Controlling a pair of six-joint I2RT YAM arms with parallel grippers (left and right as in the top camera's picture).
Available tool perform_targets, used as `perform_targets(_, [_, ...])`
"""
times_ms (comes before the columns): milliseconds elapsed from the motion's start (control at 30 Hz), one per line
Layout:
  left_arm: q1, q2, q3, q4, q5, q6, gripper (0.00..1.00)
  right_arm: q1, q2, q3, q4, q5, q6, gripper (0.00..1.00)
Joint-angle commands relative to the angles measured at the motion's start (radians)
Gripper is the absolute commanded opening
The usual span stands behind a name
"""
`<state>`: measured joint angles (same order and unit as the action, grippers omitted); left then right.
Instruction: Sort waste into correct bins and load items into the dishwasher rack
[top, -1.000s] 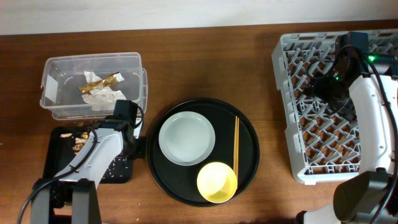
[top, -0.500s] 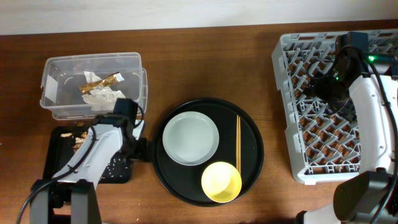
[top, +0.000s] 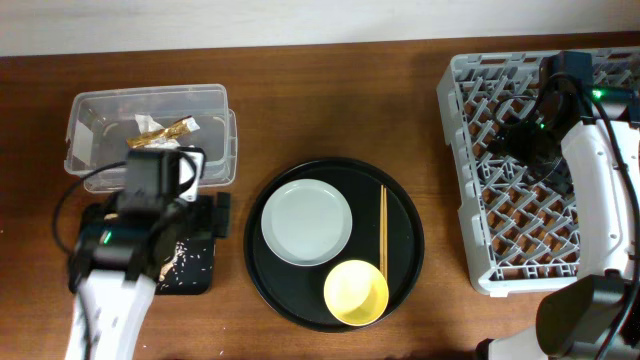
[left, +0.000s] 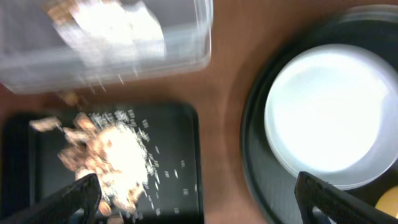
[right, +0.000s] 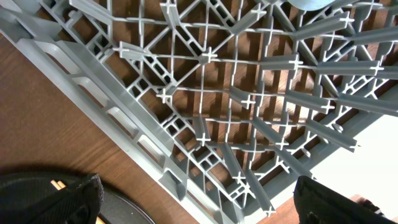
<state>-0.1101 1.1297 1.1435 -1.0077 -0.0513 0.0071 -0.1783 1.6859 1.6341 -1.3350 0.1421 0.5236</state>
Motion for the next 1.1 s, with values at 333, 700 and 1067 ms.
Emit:
perform_targets(333, [0.369,-0.180,0.021,0.112,0.010,-0.137,0.99,-0.005,0.003,0.002,0.000,0.020,0.009,0.99])
perform_targets(700, [0.482,-0.155,0.021,0.094,0.011,-0.223,0.99,-0.005,0.003,0.002,-0.060,-0.389,0.006,0.99])
perform_targets(1067, [0.481,-0.155,0.021,0.094,0.011,-0.223,0.99,0.288,0.005,-0.183,0.003,-0.246,-0.220,0.99])
